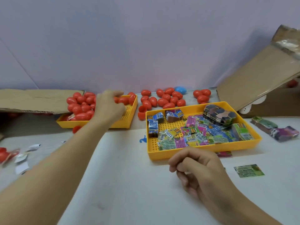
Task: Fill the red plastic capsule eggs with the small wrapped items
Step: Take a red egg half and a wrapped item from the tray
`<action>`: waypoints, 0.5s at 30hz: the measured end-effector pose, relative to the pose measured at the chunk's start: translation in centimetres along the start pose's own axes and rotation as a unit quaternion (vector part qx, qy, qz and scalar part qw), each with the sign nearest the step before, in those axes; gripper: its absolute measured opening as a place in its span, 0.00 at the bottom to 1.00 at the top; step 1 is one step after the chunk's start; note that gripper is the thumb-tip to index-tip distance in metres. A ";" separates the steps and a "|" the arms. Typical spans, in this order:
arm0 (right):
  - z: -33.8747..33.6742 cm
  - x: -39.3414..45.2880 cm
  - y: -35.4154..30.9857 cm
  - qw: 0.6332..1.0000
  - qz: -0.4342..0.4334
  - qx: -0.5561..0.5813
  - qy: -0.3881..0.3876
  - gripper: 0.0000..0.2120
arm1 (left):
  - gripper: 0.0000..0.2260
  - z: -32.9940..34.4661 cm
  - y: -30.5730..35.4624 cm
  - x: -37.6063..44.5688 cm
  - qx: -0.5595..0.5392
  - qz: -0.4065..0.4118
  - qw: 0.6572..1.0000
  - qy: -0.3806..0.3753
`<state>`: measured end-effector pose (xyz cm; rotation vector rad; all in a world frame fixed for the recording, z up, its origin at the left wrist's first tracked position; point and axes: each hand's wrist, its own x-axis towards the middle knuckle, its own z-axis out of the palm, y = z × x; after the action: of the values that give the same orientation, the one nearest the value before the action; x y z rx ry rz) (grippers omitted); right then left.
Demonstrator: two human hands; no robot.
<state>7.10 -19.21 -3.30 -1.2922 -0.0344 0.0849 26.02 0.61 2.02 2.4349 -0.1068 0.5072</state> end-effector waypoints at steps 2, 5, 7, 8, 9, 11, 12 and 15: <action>-0.1 0.0 0.0 1.000 0.004 0.002 -0.005 0.09 | 0.21 0.4 -1.1 1.8 0.176 0.011 0.973 -0.147; -0.1 0.0 -0.2 1.000 0.012 0.011 -0.013 0.09 | 0.18 1.1 -1.4 2.1 0.271 0.053 0.948 -0.157; -0.2 0.1 -0.4 1.000 0.017 0.019 -0.017 0.09 | 0.15 1.3 -0.9 1.5 0.223 0.102 0.968 -0.060; -0.2 0.0 -0.5 0.999 0.017 0.023 -0.015 0.09 | 0.14 1.5 -0.2 0.8 0.169 0.127 0.977 -0.014; -0.3 0.0 -0.6 0.999 0.016 0.025 -0.013 0.09 | 0.13 1.5 0.8 -0.2 0.096 0.136 0.986 0.017; -0.2 -0.1 -0.9 1.000 0.009 0.028 -0.007 0.09 | 0.12 1.2 3.3 -3.3 -0.115 0.096 0.989 -0.003; -0.3 -0.2 -1.0 1.000 0.002 0.027 0.001 0.09 | 0.12 1.1 4.5 -5.5 -0.228 0.077 0.970 -0.046; -1.1 -0.7 -1.5 0.999 -0.011 0.030 0.038 0.08 | 0.14 1.3 6.2 -13.2 -0.455 0.049 0.881 -0.119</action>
<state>6.54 -20.71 -2.14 -1.2336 0.0194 0.0180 13.09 -5.71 -0.41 1.5473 -0.4636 0.1282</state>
